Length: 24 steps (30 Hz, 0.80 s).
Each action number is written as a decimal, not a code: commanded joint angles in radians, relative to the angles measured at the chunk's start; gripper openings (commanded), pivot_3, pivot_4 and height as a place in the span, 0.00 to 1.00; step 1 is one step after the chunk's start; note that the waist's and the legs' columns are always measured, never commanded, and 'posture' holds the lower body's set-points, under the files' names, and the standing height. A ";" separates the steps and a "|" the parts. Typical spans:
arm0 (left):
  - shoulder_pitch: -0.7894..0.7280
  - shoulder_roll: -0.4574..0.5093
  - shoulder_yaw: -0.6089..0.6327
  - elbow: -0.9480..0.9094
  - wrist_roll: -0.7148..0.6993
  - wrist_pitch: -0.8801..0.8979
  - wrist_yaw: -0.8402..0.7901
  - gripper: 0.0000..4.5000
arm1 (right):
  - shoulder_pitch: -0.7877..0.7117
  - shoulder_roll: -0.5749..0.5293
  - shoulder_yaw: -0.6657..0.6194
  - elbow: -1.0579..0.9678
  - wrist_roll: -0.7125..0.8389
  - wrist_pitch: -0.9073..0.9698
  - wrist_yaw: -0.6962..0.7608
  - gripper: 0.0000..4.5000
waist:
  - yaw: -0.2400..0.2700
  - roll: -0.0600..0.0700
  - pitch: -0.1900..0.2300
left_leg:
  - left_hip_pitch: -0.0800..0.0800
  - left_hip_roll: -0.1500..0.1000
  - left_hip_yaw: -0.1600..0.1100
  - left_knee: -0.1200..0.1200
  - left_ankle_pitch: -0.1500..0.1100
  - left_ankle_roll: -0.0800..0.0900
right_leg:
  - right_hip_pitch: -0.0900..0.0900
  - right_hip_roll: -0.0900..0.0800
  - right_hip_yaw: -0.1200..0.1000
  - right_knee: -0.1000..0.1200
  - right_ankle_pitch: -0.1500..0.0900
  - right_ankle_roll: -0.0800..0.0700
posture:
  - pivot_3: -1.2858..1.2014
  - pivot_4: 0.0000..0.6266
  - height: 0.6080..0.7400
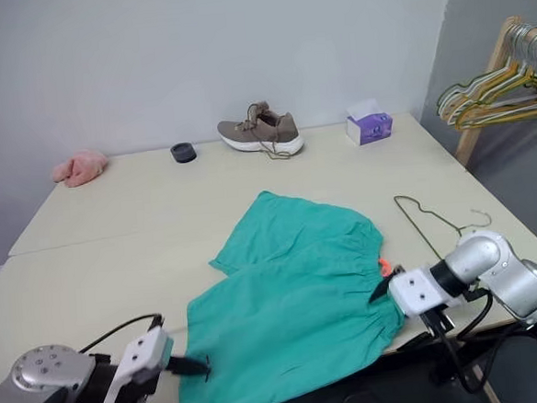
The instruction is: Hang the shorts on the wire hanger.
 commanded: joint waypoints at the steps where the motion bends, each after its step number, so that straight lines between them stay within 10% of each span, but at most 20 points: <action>1: -0.100 -0.073 0.036 -0.030 -0.070 0.039 0.091 0.99 | -0.027 0.049 -0.149 0.034 0.069 0.133 -0.140 1.00 | 0.000 0.000 0.000 | 0.000 0.000 0.000 0.000 0.000 0.000 | 0.000 0.000 0.000 0.000 0.000 0.000 | 0.42 0.00 1.00; 14: -0.451 -0.307 -0.044 0.100 0.024 -0.037 0.280 0.99 | 0.062 0.231 -0.494 0.255 -0.123 0.348 -0.886 1.00 | -0.015 0.000 -0.002 | -0.003 -0.001 0.003 0.008 0.000 0.000 | 0.001 0.000 0.004 0.000 0.001 0.002 | 0.40 0.00 1.00; 24: -0.528 -0.242 -0.052 0.176 0.057 -0.078 0.204 0.99 | 0.169 0.265 -0.518 0.303 -0.101 0.516 -0.904 1.00 | -0.075 0.001 -0.002 | -0.002 -0.001 0.014 0.008 -0.001 0.001 | 0.001 0.001 0.015 0.001 0.003 0.005 | 0.39 0.00 1.00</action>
